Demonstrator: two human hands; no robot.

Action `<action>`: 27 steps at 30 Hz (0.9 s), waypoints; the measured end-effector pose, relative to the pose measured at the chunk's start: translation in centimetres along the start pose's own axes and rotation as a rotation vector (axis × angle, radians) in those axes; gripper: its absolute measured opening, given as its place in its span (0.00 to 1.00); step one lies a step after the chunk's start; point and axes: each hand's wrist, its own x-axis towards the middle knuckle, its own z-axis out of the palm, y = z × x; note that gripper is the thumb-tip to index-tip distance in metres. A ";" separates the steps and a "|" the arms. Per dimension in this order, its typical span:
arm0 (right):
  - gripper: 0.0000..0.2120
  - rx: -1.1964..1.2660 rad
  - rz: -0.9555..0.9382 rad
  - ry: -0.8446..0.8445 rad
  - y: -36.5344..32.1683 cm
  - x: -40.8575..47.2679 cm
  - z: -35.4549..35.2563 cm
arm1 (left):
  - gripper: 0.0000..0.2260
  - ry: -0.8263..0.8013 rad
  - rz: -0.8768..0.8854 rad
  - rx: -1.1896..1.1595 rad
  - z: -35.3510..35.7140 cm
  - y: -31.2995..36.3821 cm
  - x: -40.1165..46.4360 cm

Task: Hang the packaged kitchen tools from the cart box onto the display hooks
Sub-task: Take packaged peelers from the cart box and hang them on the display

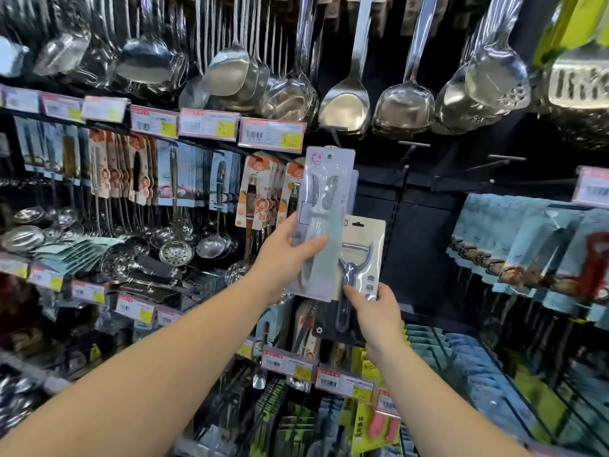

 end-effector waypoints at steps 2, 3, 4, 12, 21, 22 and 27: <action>0.09 0.009 0.006 -0.008 0.2 -0.1 -0.1 | 0.36 0.008 -0.022 0.007 0.3 -0.1 0.1; 0.09 0.016 0.010 -0.009 0.3 -0.1 -0.2 | 0.42 0.016 -0.045 0.008 0.3 -0.3 0.2; 0.09 0.023 0.013 -0.008 0.3 -0.1 -0.3 | 0.45 0.011 -0.067 0.008 0.3 -0.6 0.4; 0.11 0.008 -0.038 0.049 -0.3 0.0 -2.5 | 0.45 0.455 0.190 0.649 2.3 -0.2 -0.5; 0.12 -0.055 -0.215 0.061 -2.8 0.0 -4.9 | 0.32 0.035 0.155 0.467 7.2 -1.1 -0.1; 0.13 -0.067 -0.248 0.057 -3.2 0.0 -5.0 | 0.31 -0.007 0.141 0.432 7.7 -1.2 0.1; 0.14 -0.134 -0.379 0.096 -5.2 0.1 -4.9 | 0.27 -0.008 0.214 0.289 9.0 -1.0 0.6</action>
